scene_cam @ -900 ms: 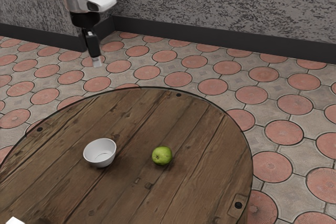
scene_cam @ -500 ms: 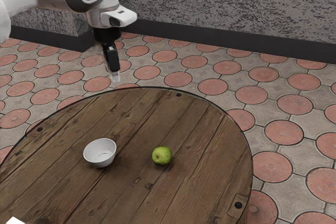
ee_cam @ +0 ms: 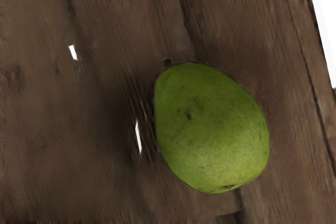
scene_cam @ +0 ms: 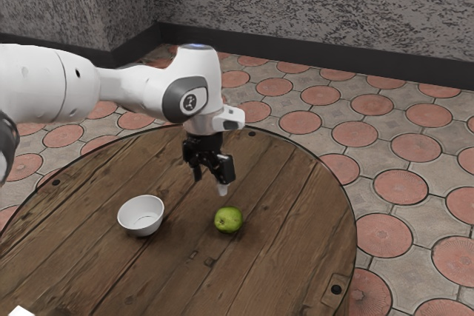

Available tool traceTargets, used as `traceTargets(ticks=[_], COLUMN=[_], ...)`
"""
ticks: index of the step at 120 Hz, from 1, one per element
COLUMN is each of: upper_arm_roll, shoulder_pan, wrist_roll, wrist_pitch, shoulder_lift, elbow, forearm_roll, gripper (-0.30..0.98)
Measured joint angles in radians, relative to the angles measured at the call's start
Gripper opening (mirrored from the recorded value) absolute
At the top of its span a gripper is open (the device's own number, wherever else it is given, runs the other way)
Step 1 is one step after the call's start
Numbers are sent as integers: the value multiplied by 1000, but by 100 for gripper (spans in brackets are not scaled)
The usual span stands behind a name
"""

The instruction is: Place the pear in the bowl.

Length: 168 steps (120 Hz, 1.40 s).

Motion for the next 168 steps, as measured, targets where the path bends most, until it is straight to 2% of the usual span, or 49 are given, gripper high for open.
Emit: traceTargets(ticks=[25,40,65,102,120,131,146,168], upper_arm_roll=[23,28,30,30,33,36,36,56], shoulder_pan=[-13,-29,-36,-52,-55,-58,-62,-51], wrist_roll=[-250,-361,-470,-548,-573,-586,-606,-636], wrist_pitch=[186,233,264,274,276,278,280,253], shoulder_lift=[123,134,145,156,160,162,147,-105], elbow=[22,3,-31,-82,-80,-79,-81,-177], forearm_roll=[-103,-151,-167,-169,-169,-169,-164,-123], gripper=[69,69,69,68,61,47,36,25])
